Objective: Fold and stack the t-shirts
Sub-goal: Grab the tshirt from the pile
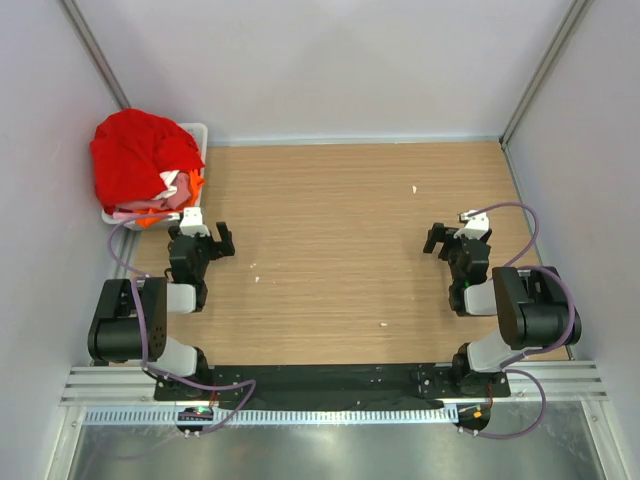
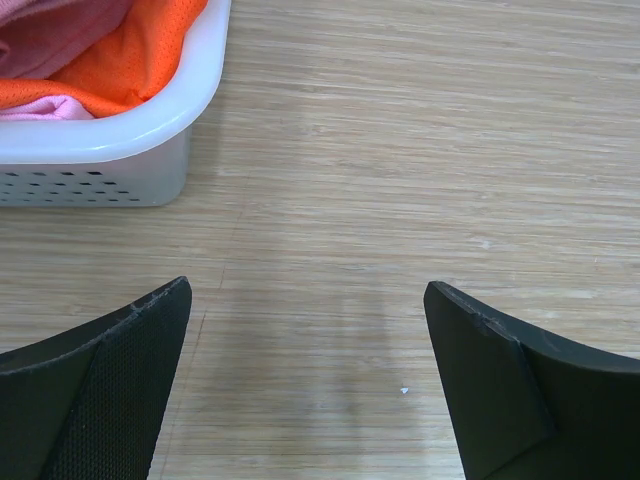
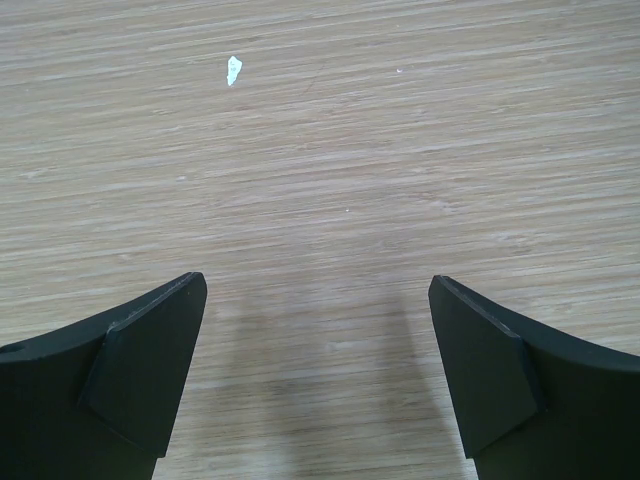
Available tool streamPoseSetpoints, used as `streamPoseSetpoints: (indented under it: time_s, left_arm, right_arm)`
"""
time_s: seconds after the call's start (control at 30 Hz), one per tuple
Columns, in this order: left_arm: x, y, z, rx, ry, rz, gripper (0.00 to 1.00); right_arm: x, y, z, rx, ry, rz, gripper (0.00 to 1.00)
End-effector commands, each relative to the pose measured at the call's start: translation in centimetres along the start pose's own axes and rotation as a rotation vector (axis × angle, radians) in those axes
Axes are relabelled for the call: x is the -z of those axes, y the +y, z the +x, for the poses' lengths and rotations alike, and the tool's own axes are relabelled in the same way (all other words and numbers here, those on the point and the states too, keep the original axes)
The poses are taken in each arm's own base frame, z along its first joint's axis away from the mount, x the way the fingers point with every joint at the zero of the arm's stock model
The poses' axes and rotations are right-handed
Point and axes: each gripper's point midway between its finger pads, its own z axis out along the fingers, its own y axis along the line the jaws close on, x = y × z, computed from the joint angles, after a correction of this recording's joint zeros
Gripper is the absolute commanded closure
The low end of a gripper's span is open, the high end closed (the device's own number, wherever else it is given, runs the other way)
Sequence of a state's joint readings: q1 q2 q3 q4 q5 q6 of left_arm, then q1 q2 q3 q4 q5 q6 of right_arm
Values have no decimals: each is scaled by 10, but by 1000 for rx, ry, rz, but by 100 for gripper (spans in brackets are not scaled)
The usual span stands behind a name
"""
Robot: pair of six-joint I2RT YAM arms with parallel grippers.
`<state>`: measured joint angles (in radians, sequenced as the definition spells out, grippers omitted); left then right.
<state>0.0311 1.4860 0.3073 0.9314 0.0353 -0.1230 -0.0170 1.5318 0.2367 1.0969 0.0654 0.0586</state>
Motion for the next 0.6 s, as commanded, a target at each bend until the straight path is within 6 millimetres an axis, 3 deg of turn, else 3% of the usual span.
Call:
streamPoseSetpoints:
  time_s: [0.0, 0.37, 0.47, 0.53, 0.57]
  left_arm:
    - [-4, 2, -20, -11, -70, -10, 0]
    - [-4, 2, -20, -9, -72, -11, 0]
    - [-4, 3, -20, -9, -70, -11, 0]
    - [-4, 4, -19, -10, -69, -16, 0]
    - [-5, 3, -19, -7, -69, -14, 0]
  right_arm:
    - [-3, -3, -18, 6, -69, 15, 0]
    - [-4, -2, -18, 3, -67, 15, 0]
    - [-4, -10, -21, -17, -77, 68, 0]
    - [0, -11, -36, -26, -111, 77, 0]
    - [3, -12, -32, -21, -77, 87, 0]
